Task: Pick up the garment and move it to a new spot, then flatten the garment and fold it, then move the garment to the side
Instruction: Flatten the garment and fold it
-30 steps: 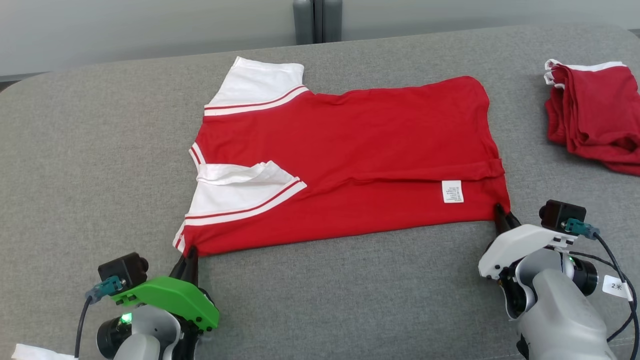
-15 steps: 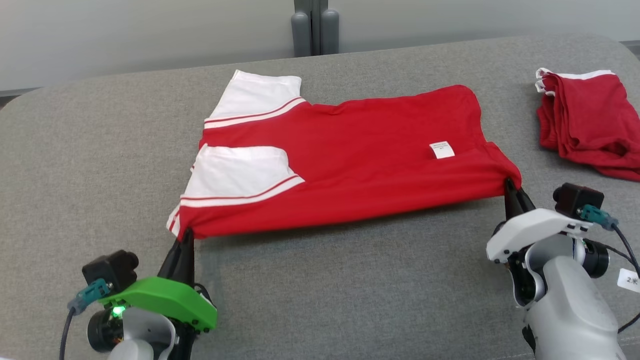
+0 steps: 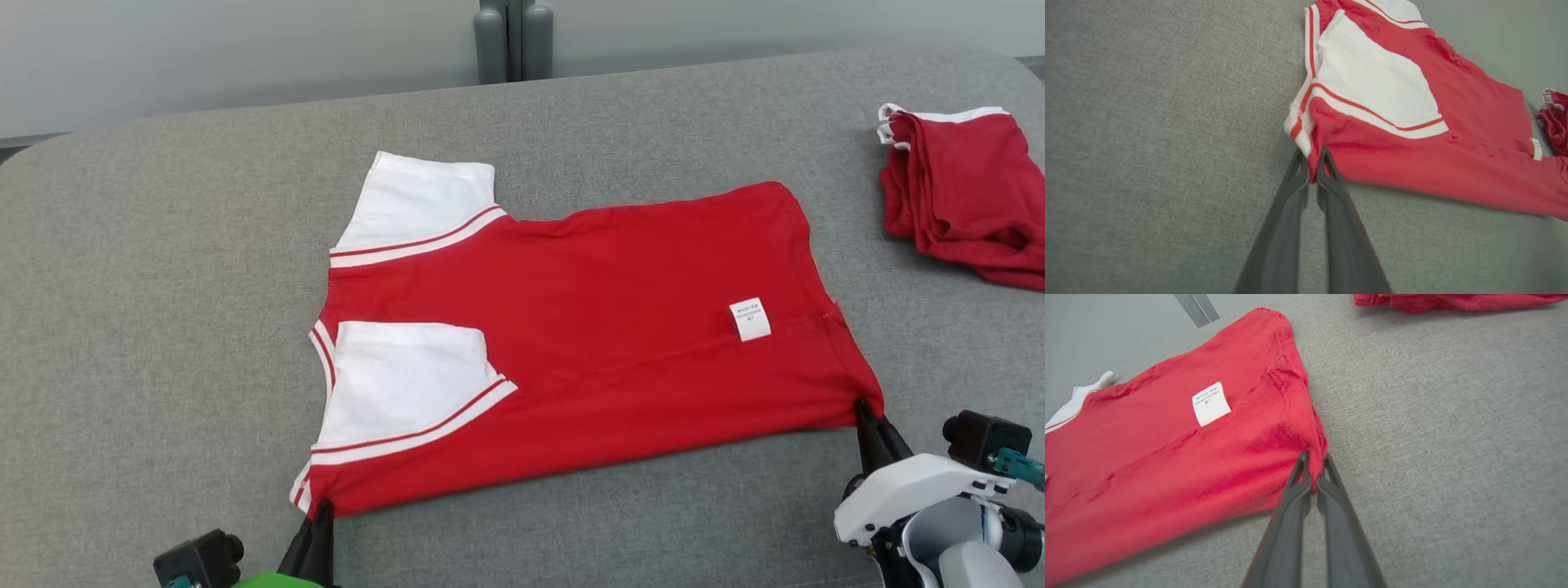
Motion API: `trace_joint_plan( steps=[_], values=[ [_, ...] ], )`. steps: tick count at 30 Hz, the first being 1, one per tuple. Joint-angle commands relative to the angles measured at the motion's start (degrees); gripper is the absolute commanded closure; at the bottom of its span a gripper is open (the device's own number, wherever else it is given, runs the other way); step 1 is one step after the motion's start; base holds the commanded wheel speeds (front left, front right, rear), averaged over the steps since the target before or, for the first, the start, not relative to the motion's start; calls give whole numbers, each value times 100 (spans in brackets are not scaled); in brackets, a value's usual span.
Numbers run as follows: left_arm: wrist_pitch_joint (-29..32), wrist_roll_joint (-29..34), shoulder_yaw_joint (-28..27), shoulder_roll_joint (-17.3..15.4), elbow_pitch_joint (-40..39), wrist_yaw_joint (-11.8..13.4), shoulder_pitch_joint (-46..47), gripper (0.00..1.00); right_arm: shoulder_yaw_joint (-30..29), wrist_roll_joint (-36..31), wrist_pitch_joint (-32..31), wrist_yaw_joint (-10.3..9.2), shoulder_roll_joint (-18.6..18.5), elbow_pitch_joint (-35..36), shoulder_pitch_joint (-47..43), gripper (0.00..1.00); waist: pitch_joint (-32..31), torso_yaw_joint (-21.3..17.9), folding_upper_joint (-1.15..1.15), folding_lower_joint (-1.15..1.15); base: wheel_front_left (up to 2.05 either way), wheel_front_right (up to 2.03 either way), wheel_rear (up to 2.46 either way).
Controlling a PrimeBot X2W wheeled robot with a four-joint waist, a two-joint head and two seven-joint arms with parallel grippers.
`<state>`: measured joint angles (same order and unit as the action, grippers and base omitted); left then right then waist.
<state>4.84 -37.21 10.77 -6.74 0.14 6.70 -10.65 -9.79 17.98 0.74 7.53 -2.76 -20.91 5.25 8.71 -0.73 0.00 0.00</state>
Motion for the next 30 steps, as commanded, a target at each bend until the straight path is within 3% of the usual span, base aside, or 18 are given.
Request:
trace_joint_plan(
  steps=[1,2,3,4,5,6,7,14,17,25,30],
  values=[
    [17,-29,-41,-32,11,57,-100,100,-28,60,-27,-10,-25,98,-100,100,11,-11,0,0,0,0,0],
    [26,3,-52,-64,46,91,-120,100,-12,91,-57,-10,-26,151,-157,100,15,-21,0,0,0,0,0],
    [32,15,-62,-81,82,103,-137,100,10,101,-55,-10,-24,186,-189,93,20,-32,0,0,0,0,0],
    [35,7,-68,-81,118,111,-151,95,19,143,-68,-10,-26,221,-227,55,22,-44,0,0,0,0,0],
    [17,13,-74,-86,138,127,-158,69,24,155,-71,-11,-27,244,-255,0,25,-54,0,0,0,0,0],
    [-3,18,-79,-93,150,135,-162,5,27,182,-63,-11,-27,258,-287,0,29,-64,0,0,0,0,0],
    [-8,16,-78,-97,146,133,-170,0,30,205,-51,-11,-27,262,-305,0,33,-71,0,0,0,0,0],
    [-51,198,-215,-421,-141,158,40,0,-115,149,42,-9,-23,416,-381,0,62,-101,0,0,0,0,0],
    [51,405,-238,-723,-300,82,440,0,-164,79,76,-10,-23,585,-278,0,120,-141,0,0,0,0,0],
    [857,808,-9,-1405,-161,-269,2446,0,58,-60,-31,-9,-20,1091,183,0,552,-359,0,0,0,0,0],
    [1517,972,71,-1829,278,-498,3795,0,425,-14,-37,-9,-22,1304,723,0,1113,-749,0,0,0,0,0]
  ],
)
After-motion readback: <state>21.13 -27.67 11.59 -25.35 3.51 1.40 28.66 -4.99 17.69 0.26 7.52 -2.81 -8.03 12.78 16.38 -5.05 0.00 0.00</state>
